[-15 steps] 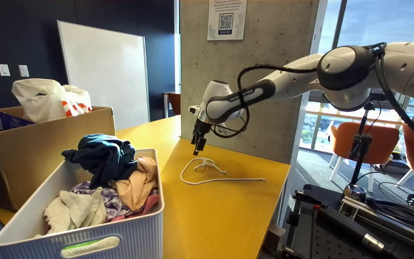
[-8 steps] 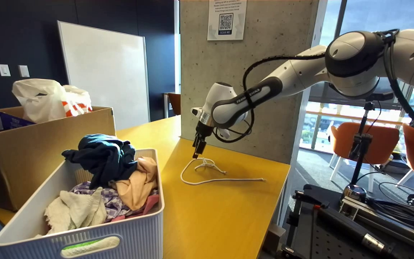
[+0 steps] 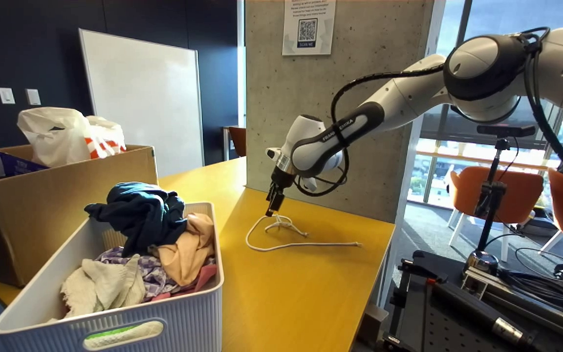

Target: Remove the white rope from the white basket and put it on the table

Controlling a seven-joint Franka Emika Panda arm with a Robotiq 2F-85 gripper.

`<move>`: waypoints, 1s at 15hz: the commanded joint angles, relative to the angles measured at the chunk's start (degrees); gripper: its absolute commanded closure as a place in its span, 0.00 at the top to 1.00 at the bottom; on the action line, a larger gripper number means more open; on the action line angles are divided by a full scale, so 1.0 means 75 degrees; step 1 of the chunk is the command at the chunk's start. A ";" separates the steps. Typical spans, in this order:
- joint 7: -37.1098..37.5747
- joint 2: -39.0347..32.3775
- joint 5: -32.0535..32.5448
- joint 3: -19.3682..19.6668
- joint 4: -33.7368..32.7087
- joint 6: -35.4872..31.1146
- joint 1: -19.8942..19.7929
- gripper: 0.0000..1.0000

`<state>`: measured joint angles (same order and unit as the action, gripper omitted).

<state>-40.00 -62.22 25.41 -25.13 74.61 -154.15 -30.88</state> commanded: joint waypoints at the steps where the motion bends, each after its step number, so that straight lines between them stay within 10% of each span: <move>1: 0.0545 0.1213 0.0096 0.0061 0.1880 -0.0459 -0.0585 1.00; 6: 0.0431 0.2522 -0.0942 0.0514 0.3612 -0.0531 -0.0717 1.00; 15: -0.0051 0.2534 -0.2933 0.1149 0.3574 0.0134 -0.0165 1.00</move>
<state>-38.53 -43.29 7.64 -18.83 102.20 -155.61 -33.77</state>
